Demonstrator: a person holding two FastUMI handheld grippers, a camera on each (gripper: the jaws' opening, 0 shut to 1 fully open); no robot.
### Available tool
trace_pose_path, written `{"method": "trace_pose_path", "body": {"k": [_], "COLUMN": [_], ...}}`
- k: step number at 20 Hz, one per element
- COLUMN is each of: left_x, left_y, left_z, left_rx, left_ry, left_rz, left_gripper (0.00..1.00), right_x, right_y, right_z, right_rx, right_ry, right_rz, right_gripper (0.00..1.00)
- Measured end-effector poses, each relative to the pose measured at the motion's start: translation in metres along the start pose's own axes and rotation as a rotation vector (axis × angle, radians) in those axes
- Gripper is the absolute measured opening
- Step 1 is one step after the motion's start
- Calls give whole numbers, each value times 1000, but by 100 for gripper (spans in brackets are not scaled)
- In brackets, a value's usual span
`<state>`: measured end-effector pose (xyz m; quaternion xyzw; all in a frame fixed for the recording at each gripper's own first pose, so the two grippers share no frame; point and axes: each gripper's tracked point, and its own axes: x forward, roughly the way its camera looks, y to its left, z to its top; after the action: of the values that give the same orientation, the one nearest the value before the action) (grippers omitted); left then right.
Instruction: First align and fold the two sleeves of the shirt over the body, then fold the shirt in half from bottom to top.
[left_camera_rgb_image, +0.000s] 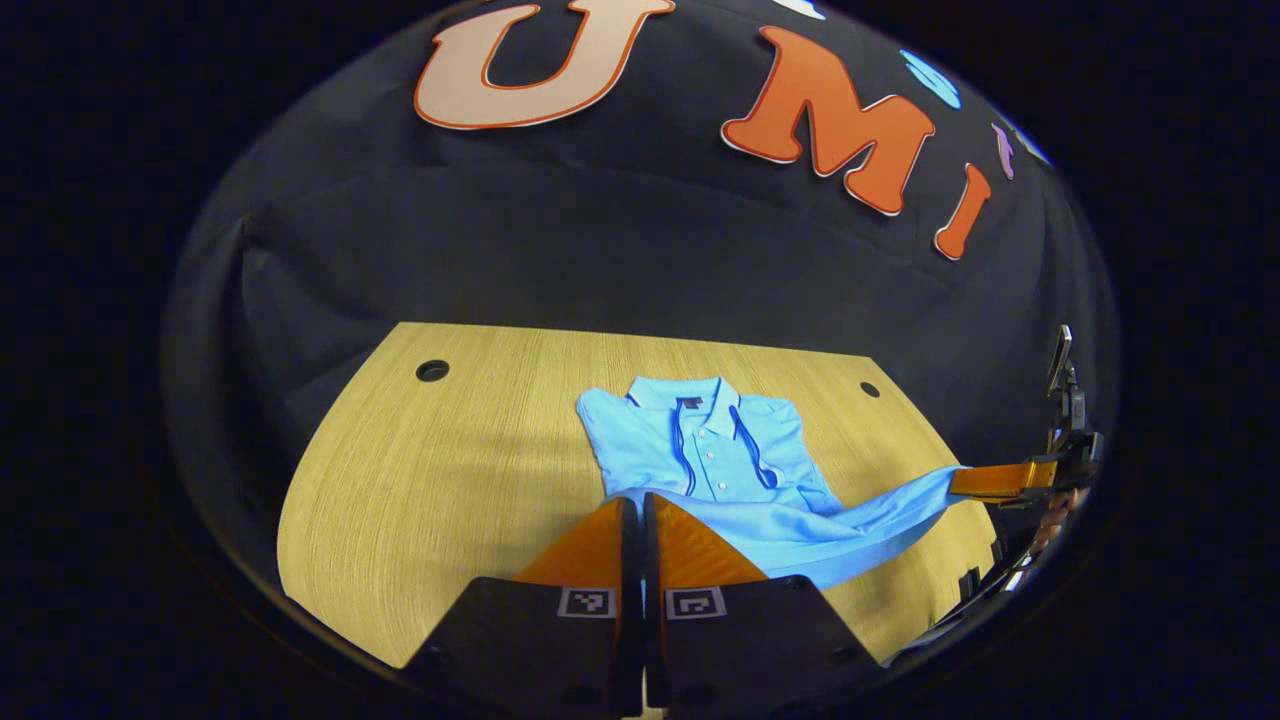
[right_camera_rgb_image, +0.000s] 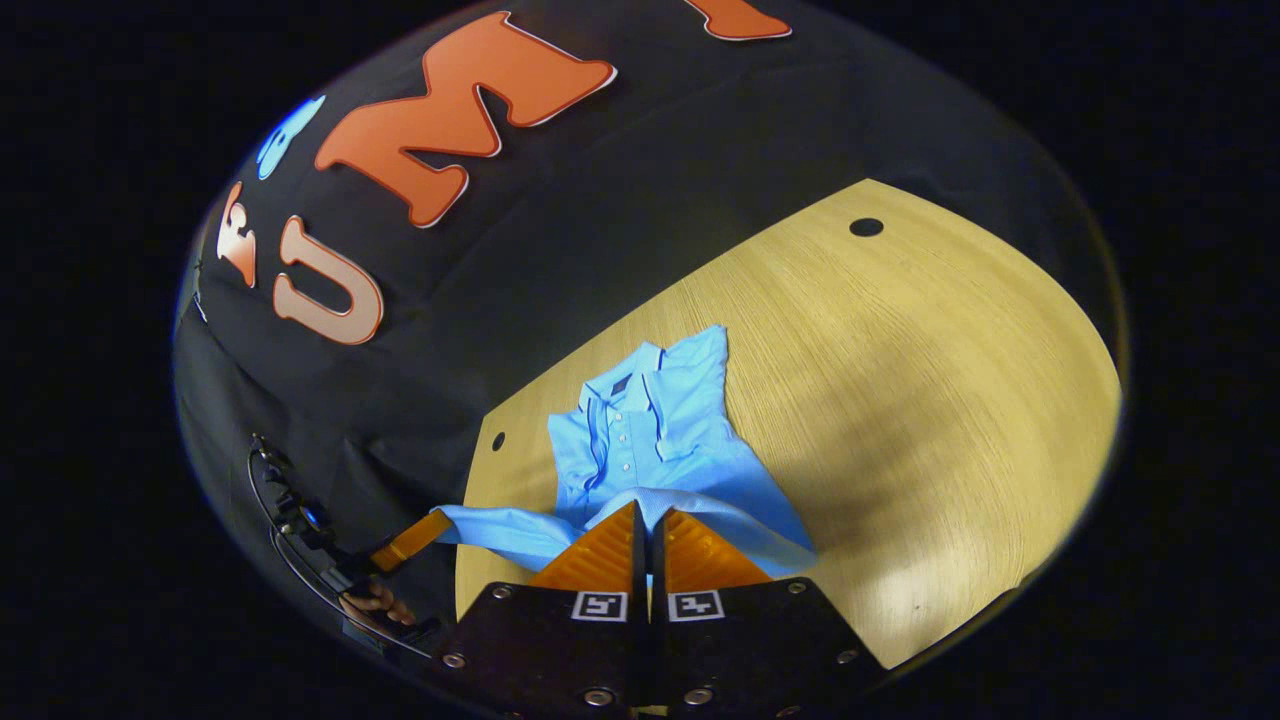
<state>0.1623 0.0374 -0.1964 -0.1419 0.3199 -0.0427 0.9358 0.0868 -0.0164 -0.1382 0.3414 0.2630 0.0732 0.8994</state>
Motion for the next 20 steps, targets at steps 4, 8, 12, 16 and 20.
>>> {"method": "trace_pose_path", "body": {"k": [4, 8, 12, 16, 20], "left_x": [51, 118, 175, 187, 157], "left_y": [10, 30, 41, 39, 35], "left_z": [48, 90, 92, 82, 92], "left_rx": [-11, 40, 196, 200, 184], "left_ry": [-35, -78, -82, -47, -77], "left_rz": [-18, 3, 57, 62, 67], "left_gripper": [5, 4, 4, 55, 94], "right_x": [31, 84, 146, 174, 137], "right_y": [4, 17, 16, 0, -3], "right_z": [60, 120, 150, 139, 129], "right_rx": [-22, -78, -100, -104, -192], "right_ry": [-34, -59, -49, -13, -44], "right_rz": [-16, -29, -51, -87, -126], "right_gripper": [1, 0, 2, 40, 84]}}
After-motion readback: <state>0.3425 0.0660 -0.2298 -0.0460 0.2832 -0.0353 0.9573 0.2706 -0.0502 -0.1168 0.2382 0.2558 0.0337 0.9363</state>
